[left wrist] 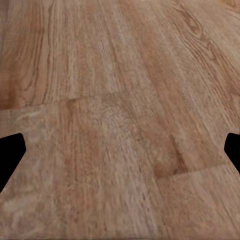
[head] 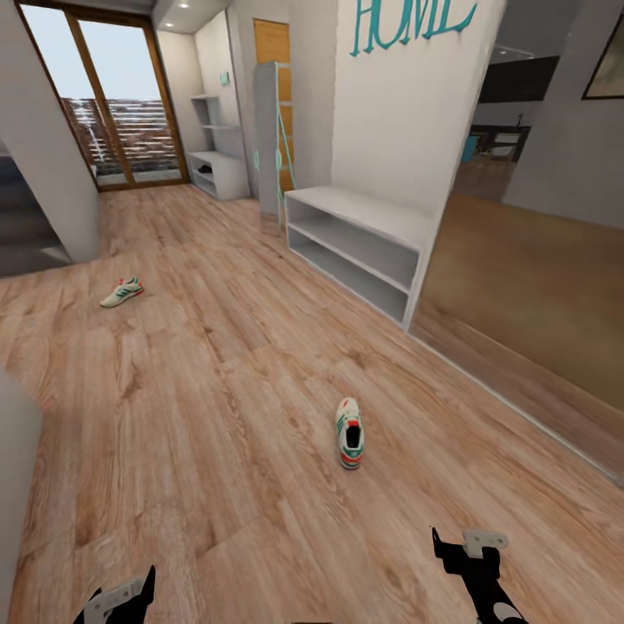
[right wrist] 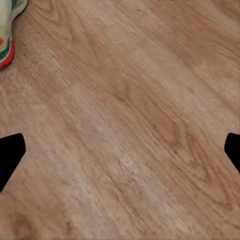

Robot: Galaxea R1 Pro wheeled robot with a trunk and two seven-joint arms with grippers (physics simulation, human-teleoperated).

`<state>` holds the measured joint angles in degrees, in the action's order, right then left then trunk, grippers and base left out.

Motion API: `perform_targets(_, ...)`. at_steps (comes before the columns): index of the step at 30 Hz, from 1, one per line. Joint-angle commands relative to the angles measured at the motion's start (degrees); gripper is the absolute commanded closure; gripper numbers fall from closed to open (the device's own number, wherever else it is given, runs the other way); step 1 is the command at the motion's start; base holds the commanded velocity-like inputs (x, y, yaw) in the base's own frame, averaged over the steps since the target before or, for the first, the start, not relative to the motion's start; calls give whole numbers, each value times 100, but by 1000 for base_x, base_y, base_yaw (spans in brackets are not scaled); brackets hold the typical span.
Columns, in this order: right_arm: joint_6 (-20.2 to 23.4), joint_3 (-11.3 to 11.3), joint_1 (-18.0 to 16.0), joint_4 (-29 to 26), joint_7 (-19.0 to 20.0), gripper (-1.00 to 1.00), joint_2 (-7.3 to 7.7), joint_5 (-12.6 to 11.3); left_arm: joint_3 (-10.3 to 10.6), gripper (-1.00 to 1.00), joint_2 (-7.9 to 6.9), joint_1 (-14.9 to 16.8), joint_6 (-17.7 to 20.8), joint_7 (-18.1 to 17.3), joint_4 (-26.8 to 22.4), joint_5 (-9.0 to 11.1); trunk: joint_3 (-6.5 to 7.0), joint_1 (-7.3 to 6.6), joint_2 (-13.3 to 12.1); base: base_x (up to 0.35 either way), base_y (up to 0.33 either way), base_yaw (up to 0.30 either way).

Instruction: Pick up the two gym shoes and the two sandals from the corridor floor and place them onto the hallstand (shoe rack) in the corridor, making sure they are on the rack and not on the floor. Arrange them so the two gym shoes are next to each other and the two sandals are next to each other.

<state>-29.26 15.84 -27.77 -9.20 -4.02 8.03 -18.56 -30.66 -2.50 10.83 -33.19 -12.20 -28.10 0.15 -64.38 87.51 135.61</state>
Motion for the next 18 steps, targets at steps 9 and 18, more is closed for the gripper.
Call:
perform_targets(9,-10,50,-1,-3,-37,-100,1,-23,-39,-100,4,7,-12,-54,7,2,-19,-1,2,23,0,193)
perform_targets(18,-10,50,-1,-3,-30,-100,5,-21,-36,-100,4,7,-12,-58,7,1,-36,-1,2,34,0,-36)
